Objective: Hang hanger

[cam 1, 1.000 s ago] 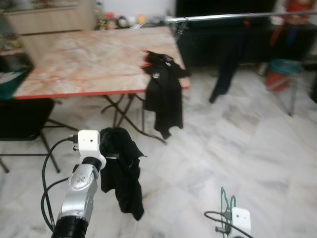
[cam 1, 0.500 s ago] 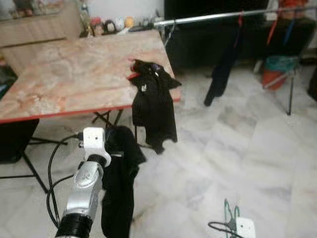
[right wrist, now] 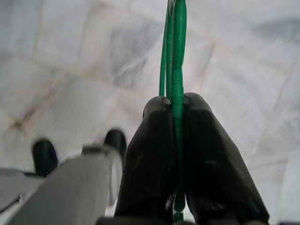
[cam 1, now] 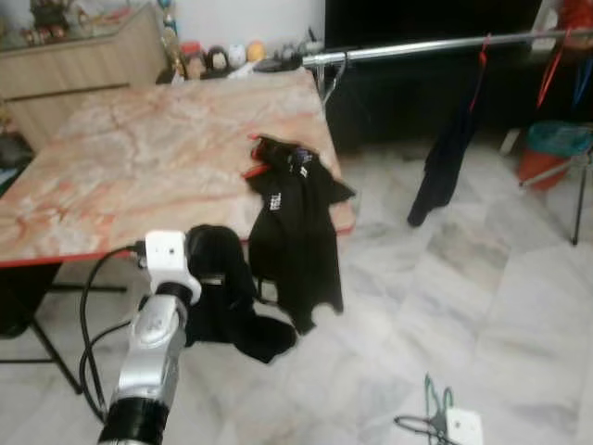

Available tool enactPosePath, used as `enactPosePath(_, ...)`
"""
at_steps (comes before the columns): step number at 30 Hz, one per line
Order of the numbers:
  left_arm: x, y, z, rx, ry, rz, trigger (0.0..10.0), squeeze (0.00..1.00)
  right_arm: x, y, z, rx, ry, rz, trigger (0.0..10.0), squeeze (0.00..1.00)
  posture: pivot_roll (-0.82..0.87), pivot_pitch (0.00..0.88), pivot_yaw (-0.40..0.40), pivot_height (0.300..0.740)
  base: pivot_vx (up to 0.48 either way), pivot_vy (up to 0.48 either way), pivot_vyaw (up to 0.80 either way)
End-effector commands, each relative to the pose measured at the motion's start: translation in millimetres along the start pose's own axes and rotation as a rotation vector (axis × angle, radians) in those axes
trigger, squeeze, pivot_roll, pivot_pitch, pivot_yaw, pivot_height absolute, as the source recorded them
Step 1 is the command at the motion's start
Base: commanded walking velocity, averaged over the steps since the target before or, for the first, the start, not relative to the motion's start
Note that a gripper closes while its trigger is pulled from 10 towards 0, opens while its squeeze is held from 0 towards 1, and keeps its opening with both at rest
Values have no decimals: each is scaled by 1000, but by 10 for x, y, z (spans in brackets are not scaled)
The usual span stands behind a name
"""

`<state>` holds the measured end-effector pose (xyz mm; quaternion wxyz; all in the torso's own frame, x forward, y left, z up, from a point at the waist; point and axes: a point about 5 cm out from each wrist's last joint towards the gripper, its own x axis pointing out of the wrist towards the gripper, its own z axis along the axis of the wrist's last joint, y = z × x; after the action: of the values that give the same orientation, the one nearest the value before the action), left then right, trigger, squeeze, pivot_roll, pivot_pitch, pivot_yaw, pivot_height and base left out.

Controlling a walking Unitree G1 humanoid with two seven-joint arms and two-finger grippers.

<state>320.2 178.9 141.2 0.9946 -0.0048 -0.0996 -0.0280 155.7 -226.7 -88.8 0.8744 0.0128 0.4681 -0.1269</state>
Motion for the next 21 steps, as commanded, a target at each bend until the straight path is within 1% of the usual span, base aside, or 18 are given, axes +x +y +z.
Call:
enactPosePath(1, -1, 90, 75, 4, -22, 24, 10000, 0, -14, 112, -85, 11, 25, 26, 10000, 0, 52, 0, 42, 740, 0, 0, 0)
enactPosePath(5, 29, 65, 246, -2, -72, 13, 10000, 0, -14, 79, -85, 18, 23, 13, 10000, 0, 50, 0, 43, 740, 0, 0, 0)
enactPosePath(6, 51, 51, 342, -2, -101, 5, 10000, 0, -15, 62, -85, 21, 23, 11, 10000, 0, 52, 0, 43, 740, 0, 0, 0)
enactPosePath(8, 85, 50, 433, -1, -127, 2, 10000, 0, -15, 56, -85, 23, 22, 8, 10000, 0, 54, 0, 42, 740, 0, 0, 0)
enactPosePath(9, 121, 51, 531, 0, -156, 1, 10000, 0, -15, 52, -85, 26, 23, 7, 10000, 0, 55, 0, 41, 740, 0, 0, 0)
enactPosePath(11, 152, 54, 606, 0, -180, 5, 10000, 0, -15, 53, -86, 27, 23, 7, 10000, 0, 56, 0, 41, 740, 0, 0, 0)
enactPosePath(12, 152, 54, 606, 0, -180, 5, 10000, 0, -15, 53, -86, 27, 23, 7, 10000, 0, 56, 0, 41, 740, 0, 0, 0)
enactPosePath(13, 170, 53, 661, 1, -196, 6, 10000, 0, -15, 55, -86, 26, 23, 8, 10000, 0, 56, 0, 42, 740, 0, 0, 0)
enactPosePath(17, 270, 22, 887, 35, -255, -13, 10000, 0, -14, 95, -82, 23, 21, 15, 10000, 0, 56, 0, 46, 740, 0, 0, 0)
enactPosePath(18, 311, 9, 990, 55, -277, -22, 10000, 0, -14, 103, -80, 25, 19, 16, 10000, 0, 57, 0, 47, 740, 0, 0, 0)
enactPosePath(21, 360, 9, 1118, 70, -314, -27, 10000, 0, -14, 108, -79, 31, 17, 16, 10000, 0, 57, 0, 49, 740, 0, 0, 0)
